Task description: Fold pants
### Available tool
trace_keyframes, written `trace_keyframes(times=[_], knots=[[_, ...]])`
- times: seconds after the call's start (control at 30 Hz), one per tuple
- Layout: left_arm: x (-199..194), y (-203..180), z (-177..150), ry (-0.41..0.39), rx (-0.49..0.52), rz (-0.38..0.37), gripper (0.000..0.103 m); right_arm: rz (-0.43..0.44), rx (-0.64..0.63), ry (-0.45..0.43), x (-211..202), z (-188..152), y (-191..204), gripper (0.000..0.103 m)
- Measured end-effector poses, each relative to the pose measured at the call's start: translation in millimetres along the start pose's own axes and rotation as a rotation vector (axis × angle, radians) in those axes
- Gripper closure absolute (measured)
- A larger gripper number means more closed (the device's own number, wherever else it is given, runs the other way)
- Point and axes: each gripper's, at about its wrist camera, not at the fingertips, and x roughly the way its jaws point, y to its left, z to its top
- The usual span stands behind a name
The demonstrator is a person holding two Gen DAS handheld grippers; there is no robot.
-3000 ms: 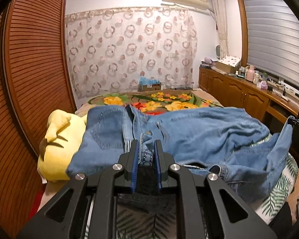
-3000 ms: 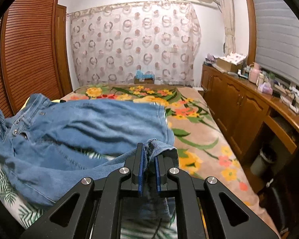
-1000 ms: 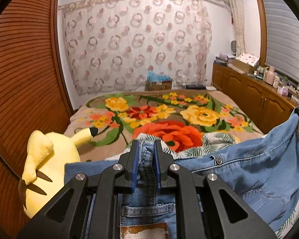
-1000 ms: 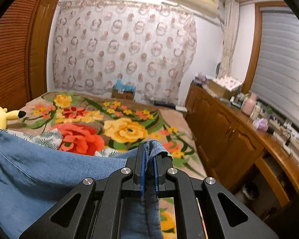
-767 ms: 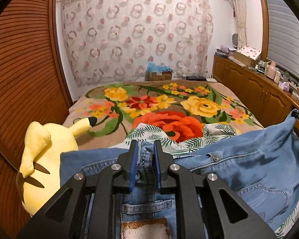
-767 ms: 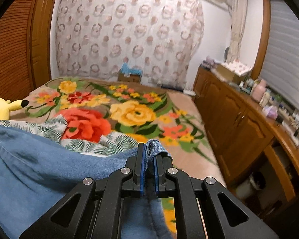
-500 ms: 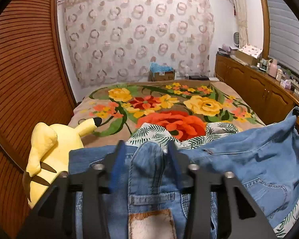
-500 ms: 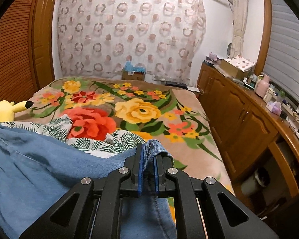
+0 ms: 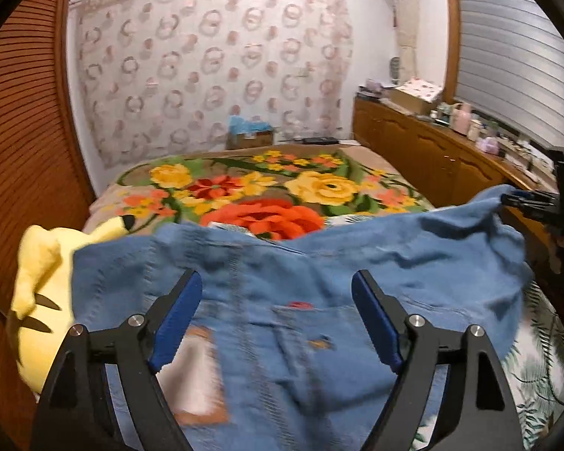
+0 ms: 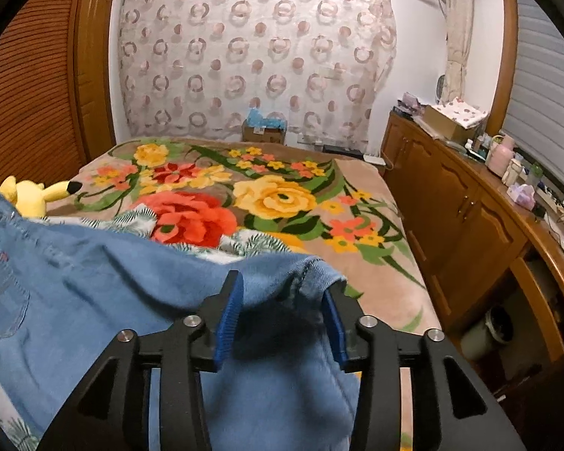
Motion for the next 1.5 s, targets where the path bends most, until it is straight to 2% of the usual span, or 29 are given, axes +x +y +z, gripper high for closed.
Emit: trace_keyframes(times=[0.07, 0.2, 0.37, 0.5, 0.67, 0.8, 0.97, 1.03, 1.13, 1.17, 1.3, 1.5], knots=[[-1, -11, -5, 0.008, 0.000, -0.034, 0.021, -0.008, -0.002, -0.001, -7, -2, -3, 0.053], [1, -30, -14, 0.019, 0.023, -0.055, 0.021, 0.002, 0.032, -0.001, -20, -1, -12, 0.047], [12, -49, -29, 0.054, 0.050, -0.084, 0.021, -0.018, 0.062, 0.011, -32, -19, -14, 0.046], [22, -57, -39, 0.078, 0.073, -0.102, 0.021, -0.019, 0.078, 0.089, -22, -42, -21, 0.046], [34, -57, -51, 0.113, 0.071, -0.115, 0.021, 0.000, 0.164, 0.152, -8, -61, -42, 0.046], [40, -57, -55, 0.141, 0.065, -0.116, 0.021, 0.043, 0.209, 0.172, 1, -61, -50, 0.046], [45, -58, -56, 0.152, 0.057, -0.122, 0.021, 0.077, 0.207, 0.210, 10, -55, -57, 0.046], [47, -60, -57, 0.161, 0.062, -0.114, 0.021, 0.080, 0.200, 0.221, 11, -55, -59, 0.055], [50, -63, -58, 0.170, 0.076, -0.101, 0.021, 0.094, 0.187, 0.237, 6, -54, -62, 0.082], [50, -64, -58, 0.171, 0.076, -0.101, 0.021, 0.099, 0.178, 0.238, 5, -53, -62, 0.087], [52, -64, -58, 0.174, 0.071, -0.104, 0.021, 0.090, 0.163, 0.198, -12, -48, -66, 0.095], [51, -64, -58, 0.175, 0.070, -0.106, 0.021, 0.042, 0.135, 0.101, -63, -34, -73, 0.096]])
